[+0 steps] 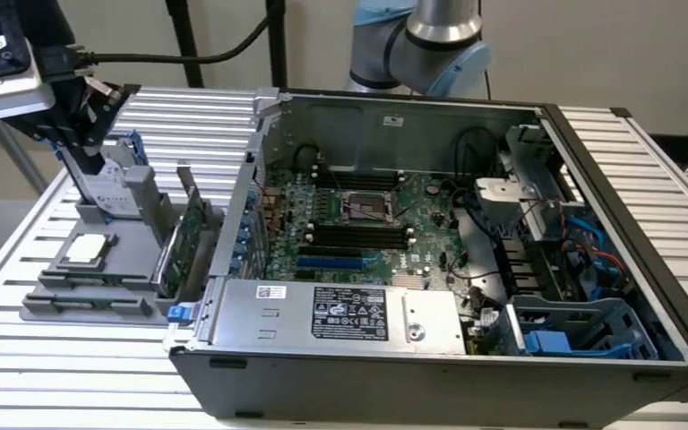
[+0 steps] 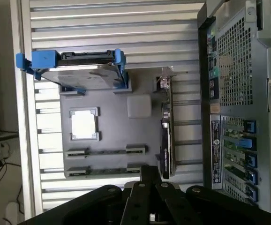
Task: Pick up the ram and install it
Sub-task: 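Reach for the ram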
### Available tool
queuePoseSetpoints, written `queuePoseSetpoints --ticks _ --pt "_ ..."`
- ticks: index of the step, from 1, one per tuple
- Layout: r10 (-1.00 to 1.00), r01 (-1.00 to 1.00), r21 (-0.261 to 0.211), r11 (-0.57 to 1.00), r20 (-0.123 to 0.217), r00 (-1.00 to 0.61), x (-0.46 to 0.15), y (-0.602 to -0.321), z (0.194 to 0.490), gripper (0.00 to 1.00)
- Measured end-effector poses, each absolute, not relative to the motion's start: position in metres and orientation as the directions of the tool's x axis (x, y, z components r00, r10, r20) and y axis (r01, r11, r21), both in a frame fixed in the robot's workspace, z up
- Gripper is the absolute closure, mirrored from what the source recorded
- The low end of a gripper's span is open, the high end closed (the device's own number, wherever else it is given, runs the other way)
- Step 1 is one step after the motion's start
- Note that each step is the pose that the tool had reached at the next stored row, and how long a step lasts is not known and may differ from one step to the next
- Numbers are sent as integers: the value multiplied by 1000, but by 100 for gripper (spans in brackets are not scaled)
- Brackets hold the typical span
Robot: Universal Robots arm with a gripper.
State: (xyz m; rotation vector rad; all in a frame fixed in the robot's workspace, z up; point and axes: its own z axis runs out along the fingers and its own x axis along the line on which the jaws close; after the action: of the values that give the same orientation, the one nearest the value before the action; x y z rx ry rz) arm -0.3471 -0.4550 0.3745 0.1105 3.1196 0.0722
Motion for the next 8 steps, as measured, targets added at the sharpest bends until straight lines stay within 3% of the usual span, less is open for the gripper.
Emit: queuePoseSetpoints --ticks 8 --pt "71 70 46 996 -15 -997 -383 -458 367 100"
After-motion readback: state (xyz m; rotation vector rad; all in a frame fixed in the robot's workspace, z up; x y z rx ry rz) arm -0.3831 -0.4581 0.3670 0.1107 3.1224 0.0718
